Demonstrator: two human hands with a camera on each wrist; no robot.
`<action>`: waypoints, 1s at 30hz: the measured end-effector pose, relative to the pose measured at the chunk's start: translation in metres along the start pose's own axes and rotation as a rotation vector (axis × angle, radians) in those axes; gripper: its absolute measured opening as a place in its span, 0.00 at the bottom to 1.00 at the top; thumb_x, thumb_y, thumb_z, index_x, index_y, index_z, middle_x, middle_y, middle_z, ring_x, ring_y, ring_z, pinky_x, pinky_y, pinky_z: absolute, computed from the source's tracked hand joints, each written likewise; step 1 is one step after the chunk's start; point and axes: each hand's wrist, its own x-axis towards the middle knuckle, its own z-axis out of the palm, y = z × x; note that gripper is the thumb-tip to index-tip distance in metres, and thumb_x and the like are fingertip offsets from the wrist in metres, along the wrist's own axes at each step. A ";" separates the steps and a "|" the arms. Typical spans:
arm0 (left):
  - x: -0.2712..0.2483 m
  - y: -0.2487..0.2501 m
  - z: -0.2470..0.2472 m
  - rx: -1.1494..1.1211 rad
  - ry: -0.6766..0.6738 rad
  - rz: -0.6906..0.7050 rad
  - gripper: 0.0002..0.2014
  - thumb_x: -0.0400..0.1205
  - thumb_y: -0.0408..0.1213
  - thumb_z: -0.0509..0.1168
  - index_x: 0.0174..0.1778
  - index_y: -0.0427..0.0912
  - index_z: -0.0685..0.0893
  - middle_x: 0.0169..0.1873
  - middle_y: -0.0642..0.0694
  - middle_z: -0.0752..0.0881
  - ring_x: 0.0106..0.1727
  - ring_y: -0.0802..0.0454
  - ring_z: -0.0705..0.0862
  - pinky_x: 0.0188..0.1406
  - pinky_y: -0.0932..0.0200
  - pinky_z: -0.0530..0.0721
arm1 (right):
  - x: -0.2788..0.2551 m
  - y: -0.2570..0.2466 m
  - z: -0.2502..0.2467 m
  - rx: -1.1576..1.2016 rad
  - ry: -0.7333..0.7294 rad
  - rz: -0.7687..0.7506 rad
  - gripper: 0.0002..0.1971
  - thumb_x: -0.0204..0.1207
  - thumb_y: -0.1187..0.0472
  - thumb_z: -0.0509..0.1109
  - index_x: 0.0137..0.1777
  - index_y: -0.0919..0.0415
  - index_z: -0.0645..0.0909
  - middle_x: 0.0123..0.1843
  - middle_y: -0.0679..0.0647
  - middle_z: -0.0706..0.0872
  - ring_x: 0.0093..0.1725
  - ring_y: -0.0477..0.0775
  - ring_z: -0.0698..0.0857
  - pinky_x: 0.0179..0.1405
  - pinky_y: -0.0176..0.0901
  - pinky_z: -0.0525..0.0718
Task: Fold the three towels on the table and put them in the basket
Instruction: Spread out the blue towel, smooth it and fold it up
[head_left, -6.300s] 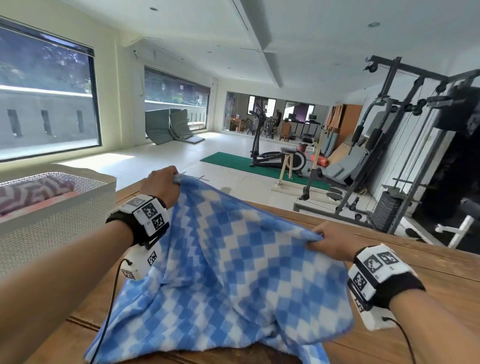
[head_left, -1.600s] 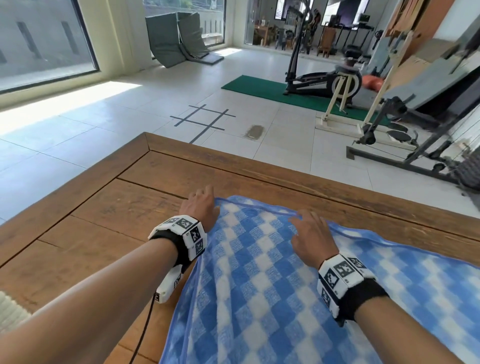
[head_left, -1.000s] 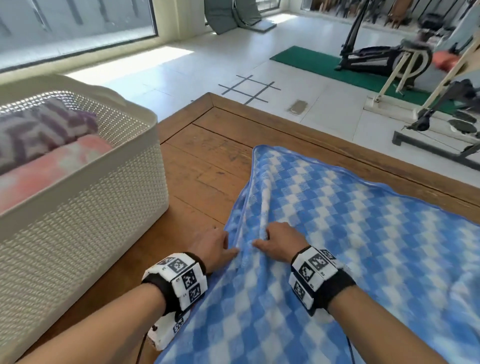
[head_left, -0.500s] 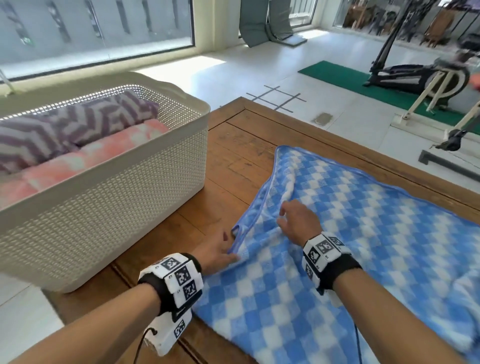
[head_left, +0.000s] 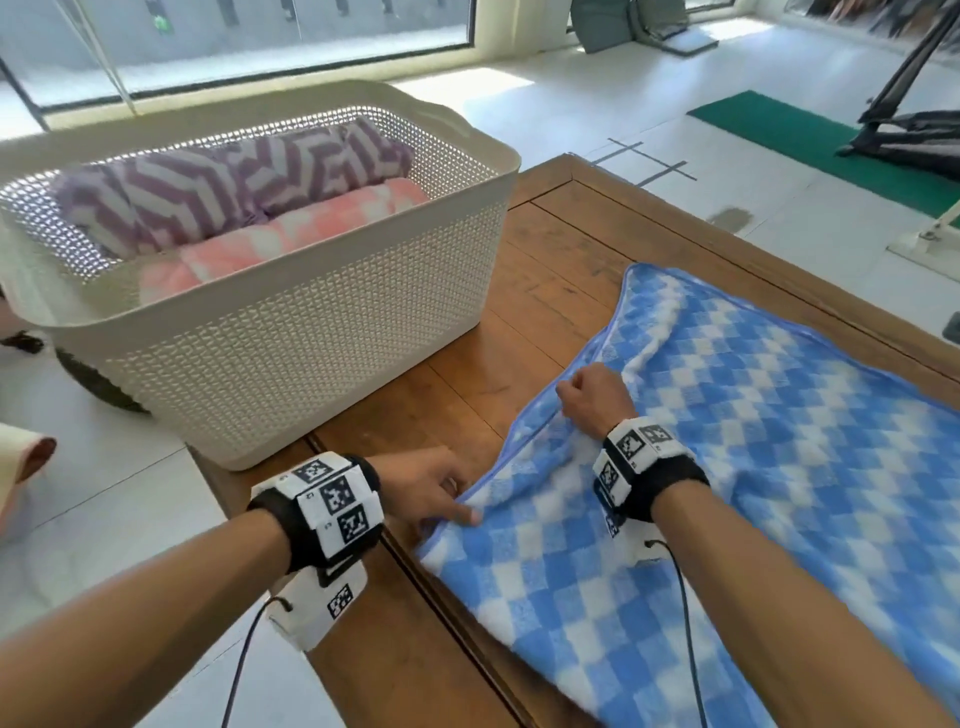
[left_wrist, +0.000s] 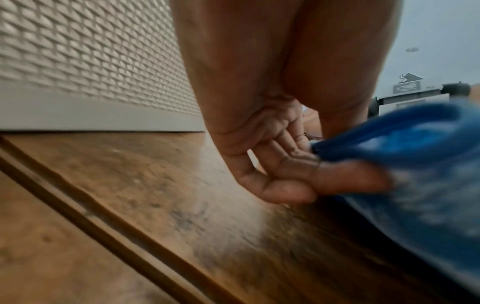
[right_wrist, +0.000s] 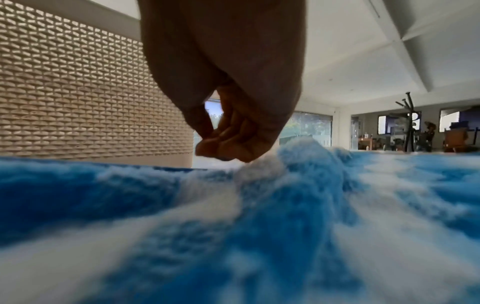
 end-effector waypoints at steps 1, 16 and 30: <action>-0.004 0.000 -0.004 -0.002 0.003 0.000 0.16 0.80 0.47 0.69 0.51 0.35 0.87 0.45 0.39 0.90 0.40 0.48 0.87 0.38 0.54 0.85 | 0.000 -0.002 -0.004 0.019 -0.059 -0.044 0.14 0.76 0.62 0.64 0.29 0.62 0.76 0.39 0.66 0.86 0.39 0.60 0.82 0.36 0.42 0.76; -0.025 -0.005 0.013 0.119 -0.042 -0.047 0.20 0.74 0.61 0.69 0.30 0.46 0.81 0.28 0.51 0.83 0.28 0.58 0.78 0.34 0.59 0.75 | 0.009 -0.009 -0.013 -0.179 -0.137 -0.355 0.06 0.74 0.64 0.69 0.49 0.62 0.86 0.52 0.59 0.89 0.55 0.59 0.85 0.54 0.48 0.82; -0.059 -0.005 0.013 0.039 0.119 0.045 0.03 0.74 0.45 0.74 0.37 0.60 0.87 0.55 0.52 0.86 0.54 0.52 0.84 0.57 0.50 0.84 | 0.005 -0.010 0.011 -0.188 -0.111 -0.317 0.10 0.80 0.64 0.65 0.58 0.63 0.84 0.61 0.61 0.82 0.57 0.61 0.83 0.55 0.48 0.80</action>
